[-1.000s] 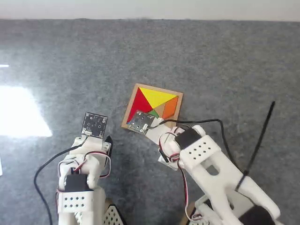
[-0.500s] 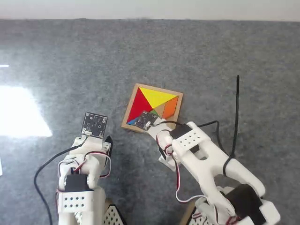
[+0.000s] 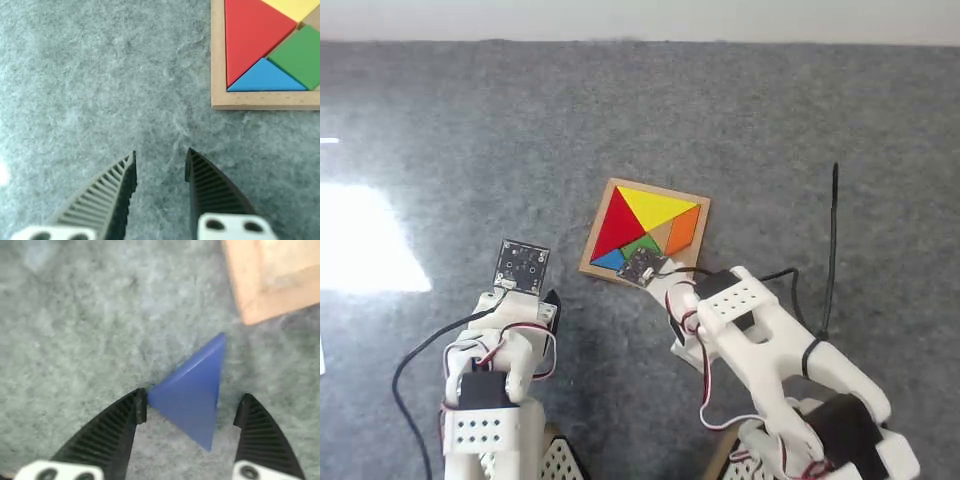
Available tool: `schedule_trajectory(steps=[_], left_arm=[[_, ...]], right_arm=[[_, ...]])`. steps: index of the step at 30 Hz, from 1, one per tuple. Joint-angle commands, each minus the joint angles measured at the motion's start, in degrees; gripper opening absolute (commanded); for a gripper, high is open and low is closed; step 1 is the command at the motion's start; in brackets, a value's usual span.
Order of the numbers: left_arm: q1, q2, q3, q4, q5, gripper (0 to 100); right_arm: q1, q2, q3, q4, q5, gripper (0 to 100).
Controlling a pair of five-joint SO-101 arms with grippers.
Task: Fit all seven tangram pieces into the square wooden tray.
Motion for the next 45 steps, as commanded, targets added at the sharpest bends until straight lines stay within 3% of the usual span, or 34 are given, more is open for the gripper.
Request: schedule_trajectory(steps=[1, 13, 18, 25, 30, 34, 45], left_arm=[[-0.4, -0.9, -0.5, 0.0, -0.7, 15], [-0.4, -0.9, -0.5, 0.0, -0.7, 15], [-0.4, -0.9, -0.5, 0.0, -0.7, 15], [-0.4, -0.9, -0.5, 0.0, -0.7, 15], [-0.4, -0.9, -0.5, 0.0, -0.7, 15], [-0.4, -0.9, -0.5, 0.0, -0.7, 15], [-0.4, -0.9, -0.5, 0.0, -0.7, 15]], right_arm=[[1.6, -2.1, 0.0, -2.0, 0.8, 28.1], [1.6, -2.3, 0.0, -1.9, 0.8, 15.9], [2.0, -2.9, -0.7, -1.2, 1.6, 15.5], [2.1, -5.1, -7.1, 7.3, 3.3, 15.4], [3.3, -16.2, -7.4, 11.9, 8.7, 15.4], [4.4, -20.6, -11.1, 13.4, 18.2, 15.8], [3.2, 7.7, -41.0, 23.3, 33.5, 15.4]])
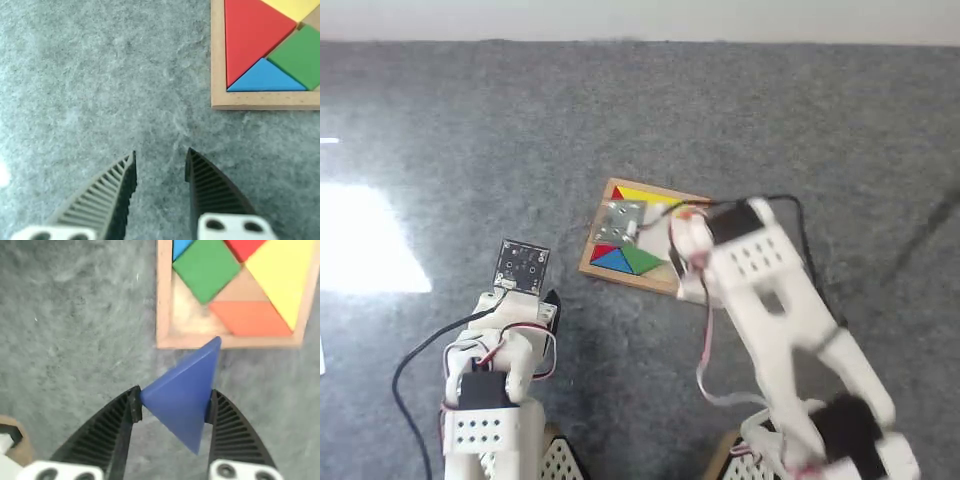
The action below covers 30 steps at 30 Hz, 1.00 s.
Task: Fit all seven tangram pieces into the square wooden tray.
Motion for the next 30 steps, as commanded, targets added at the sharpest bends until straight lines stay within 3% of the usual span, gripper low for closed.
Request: schedule_trajectory(steps=[1, 5, 11, 22, 26, 30], left_arm=[[-0.4, -0.9, -0.5, 0.0, -0.7, 15], [-0.4, -0.9, -0.5, 0.0, -0.7, 15], [-0.4, -0.9, -0.5, 0.0, -0.7, 15], [-0.4, -0.9, -0.5, 0.0, -0.7, 15], [-0.4, -0.9, -0.5, 0.0, -0.7, 15], [-0.4, -0.9, -0.5, 0.0, -0.7, 15]], right_arm=[[-1.0, 10.4, -11.1, 2.2, 8.3, 15.4], [-2.9, 13.1, -12.8, 2.5, 16.8, 15.4], [-3.9, 15.9, -13.2, 2.3, 23.4, 15.4], [-4.2, 26.4, -21.5, 1.1, 25.1, 15.4], [-6.3, 31.4, -24.4, 1.6, 29.3, 15.2], [-6.6, 35.8, -27.9, 1.4, 32.8, 8.5]])
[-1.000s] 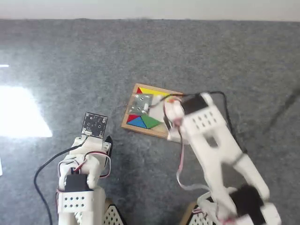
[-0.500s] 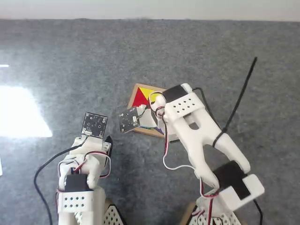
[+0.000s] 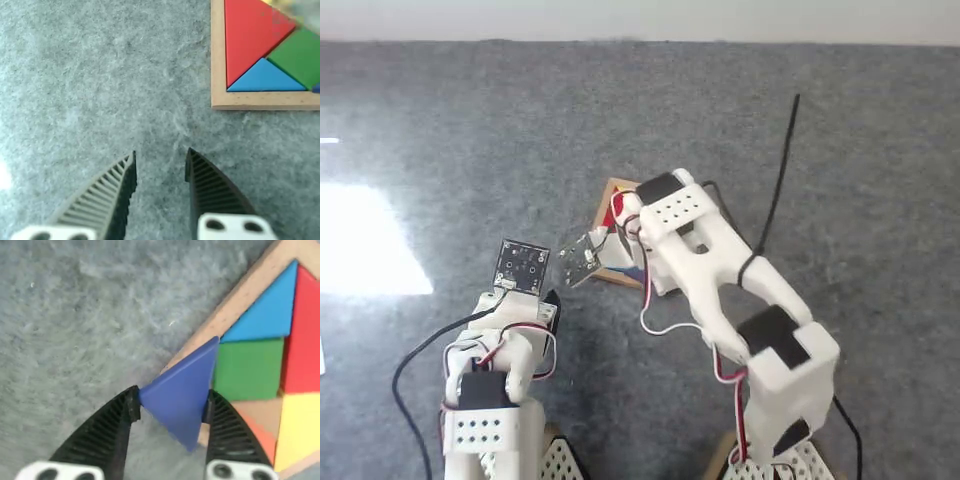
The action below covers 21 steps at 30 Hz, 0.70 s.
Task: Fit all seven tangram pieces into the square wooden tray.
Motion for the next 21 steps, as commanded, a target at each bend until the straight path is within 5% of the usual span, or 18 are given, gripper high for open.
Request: schedule_trajectory(steps=[1, 15, 21], left_arm=[[-0.4, -0.9, -0.5, 0.0, -0.7, 15], [-0.4, -0.9, -0.5, 0.0, -0.7, 15], [-0.4, -0.9, -0.5, 0.0, -0.7, 15]], right_arm=[[-0.6, 3.0, -6.4, -0.3, 4.0, 7.5], [4.9, 7.7, -12.7, 0.0, 3.6, 14.3], [4.9, 5.8, -15.2, 5.0, -8.4, 14.3]])
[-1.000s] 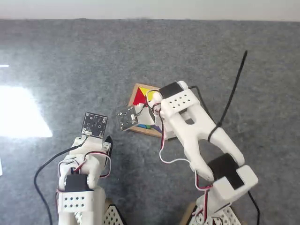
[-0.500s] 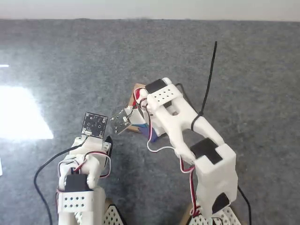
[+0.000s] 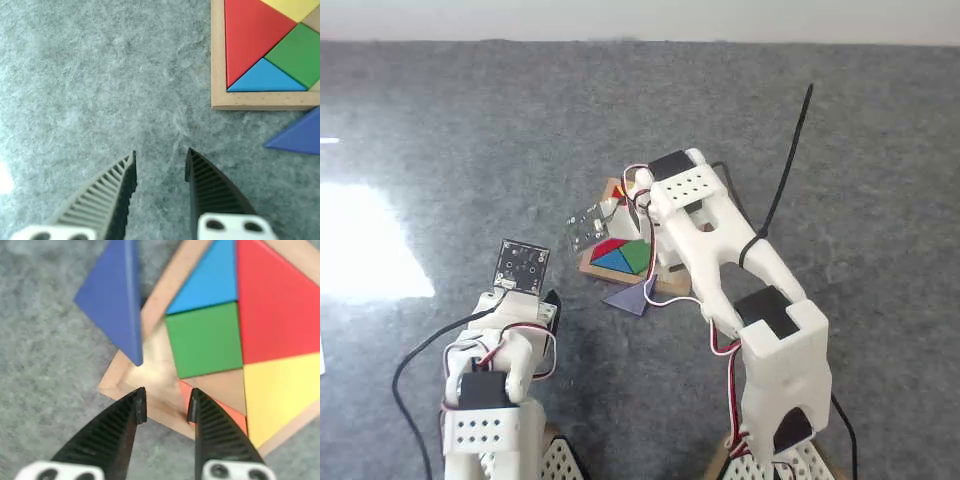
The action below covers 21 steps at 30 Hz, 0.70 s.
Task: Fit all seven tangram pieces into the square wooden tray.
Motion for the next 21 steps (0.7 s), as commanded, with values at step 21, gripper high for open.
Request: schedule_trajectory(steps=[21], left_arm=[[-0.4, -0.9, -0.5, 0.0, -0.7, 15]], right_arm=[[-15.5, -35.2, 46.7, -30.7, -42.1, 14.4]])
